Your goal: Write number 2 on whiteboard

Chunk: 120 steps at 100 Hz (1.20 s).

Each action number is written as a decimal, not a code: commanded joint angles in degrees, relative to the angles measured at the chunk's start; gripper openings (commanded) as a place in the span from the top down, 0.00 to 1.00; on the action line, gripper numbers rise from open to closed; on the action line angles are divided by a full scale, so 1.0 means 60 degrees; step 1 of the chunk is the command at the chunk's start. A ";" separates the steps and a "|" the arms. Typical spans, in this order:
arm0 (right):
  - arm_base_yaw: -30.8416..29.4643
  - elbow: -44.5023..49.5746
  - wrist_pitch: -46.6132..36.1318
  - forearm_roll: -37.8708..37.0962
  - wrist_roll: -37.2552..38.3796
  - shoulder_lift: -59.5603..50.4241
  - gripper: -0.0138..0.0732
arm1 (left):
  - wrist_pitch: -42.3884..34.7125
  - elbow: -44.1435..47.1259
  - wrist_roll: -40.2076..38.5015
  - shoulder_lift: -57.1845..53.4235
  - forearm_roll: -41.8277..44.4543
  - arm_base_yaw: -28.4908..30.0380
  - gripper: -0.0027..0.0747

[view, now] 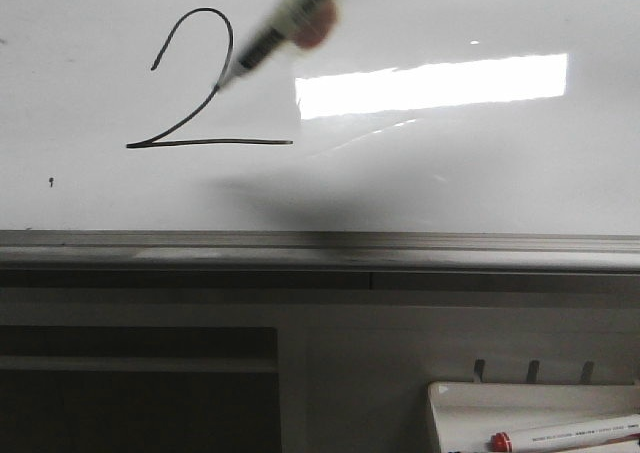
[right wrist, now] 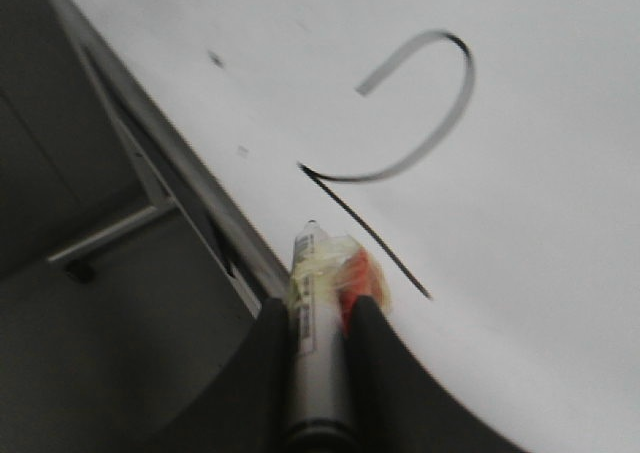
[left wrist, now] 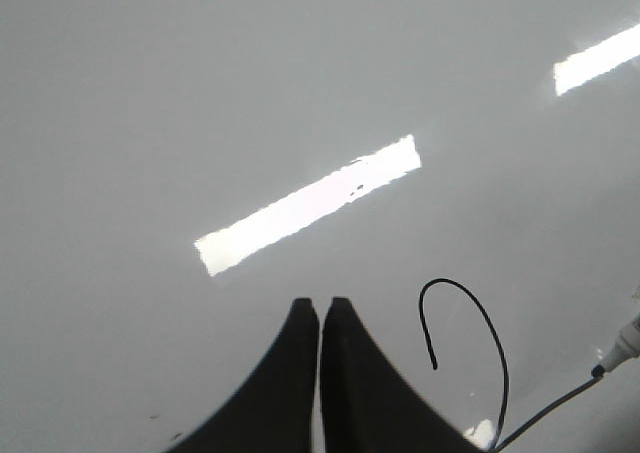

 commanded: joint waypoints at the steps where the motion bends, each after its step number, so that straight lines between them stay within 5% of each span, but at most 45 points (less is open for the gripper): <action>1: 0.0399 -0.0709 -0.0307 -0.0170 -0.0036 -0.0241 0.90 | -0.0343 -0.0291 -0.0100 0.0305 0.0235 -0.0318 0.99; 25: 0.0484 -0.1656 0.0484 -0.0153 -0.0036 0.0597 0.90 | -0.0291 -0.0291 -0.0081 0.2014 0.1859 -0.2177 0.95; 47: 0.0484 -0.1948 0.0773 -0.0135 -0.0036 0.1141 0.90 | -0.0833 -0.0427 -0.0081 0.3761 0.2545 -0.3104 0.54; 107: 0.0970 -0.1948 0.1203 0.0485 -0.0036 0.1330 0.90 | -0.1969 -0.0556 -0.0063 0.5802 0.1923 -0.3054 0.54; 120: 0.0970 -0.1948 0.1203 0.0501 -0.0036 0.1330 0.90 | -0.1969 -0.0556 -0.0063 0.5802 0.1923 -0.3054 0.62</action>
